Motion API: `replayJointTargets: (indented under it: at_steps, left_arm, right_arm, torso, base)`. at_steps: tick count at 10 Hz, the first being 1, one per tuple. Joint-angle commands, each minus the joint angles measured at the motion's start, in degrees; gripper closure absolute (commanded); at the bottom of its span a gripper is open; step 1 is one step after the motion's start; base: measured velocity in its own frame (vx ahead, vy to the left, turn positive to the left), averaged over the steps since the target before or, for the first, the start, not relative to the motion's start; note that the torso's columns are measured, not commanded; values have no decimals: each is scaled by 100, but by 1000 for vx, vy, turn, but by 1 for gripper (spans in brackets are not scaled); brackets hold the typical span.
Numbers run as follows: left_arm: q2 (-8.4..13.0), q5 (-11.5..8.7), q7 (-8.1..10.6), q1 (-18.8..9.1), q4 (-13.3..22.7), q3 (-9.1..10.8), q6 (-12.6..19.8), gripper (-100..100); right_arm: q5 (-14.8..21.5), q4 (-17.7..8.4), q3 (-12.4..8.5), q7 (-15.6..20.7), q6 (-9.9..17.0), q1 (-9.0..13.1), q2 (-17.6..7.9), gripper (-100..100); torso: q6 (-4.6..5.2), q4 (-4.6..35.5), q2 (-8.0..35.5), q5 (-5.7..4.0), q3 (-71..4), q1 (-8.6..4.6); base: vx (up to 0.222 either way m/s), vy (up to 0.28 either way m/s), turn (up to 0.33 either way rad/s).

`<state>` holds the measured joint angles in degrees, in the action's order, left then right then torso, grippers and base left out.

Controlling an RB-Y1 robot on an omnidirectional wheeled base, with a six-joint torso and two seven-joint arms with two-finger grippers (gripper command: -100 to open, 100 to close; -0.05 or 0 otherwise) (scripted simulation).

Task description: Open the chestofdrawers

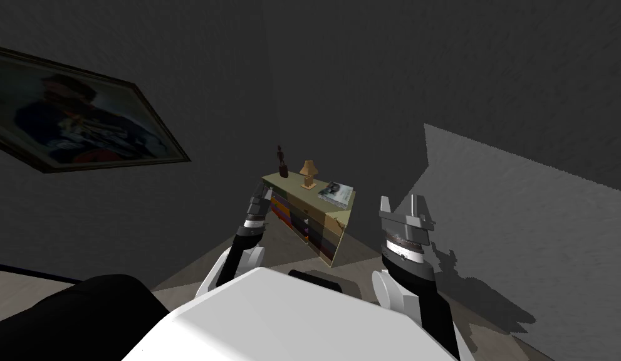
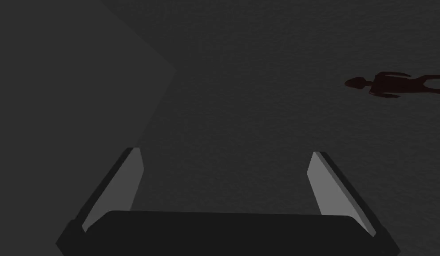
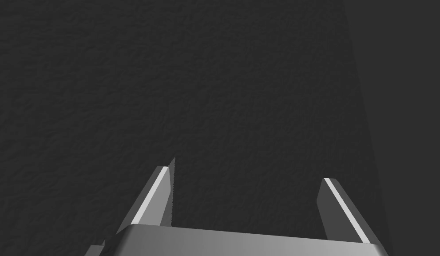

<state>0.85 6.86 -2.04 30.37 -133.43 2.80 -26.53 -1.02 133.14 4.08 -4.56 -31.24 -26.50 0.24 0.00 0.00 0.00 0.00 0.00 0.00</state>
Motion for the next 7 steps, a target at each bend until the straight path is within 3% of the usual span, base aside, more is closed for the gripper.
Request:
replayJointTargets:
  at_steps: [1,7]
  left_arm:
    - [0,0,0,0,0,0,0,0]
    - [0,0,0,0,-1,0,0,0]
  right_arm:
    - [0,0,0,0,0,0,0,0]
    - [0,2,0,0,0,0,0,0]
  torso:
    - [0,235,232,0,-467,0]
    - [0,2691,2693,0,-5381,0]
  base:
    - [0,0,0]
    - [0,0,0]
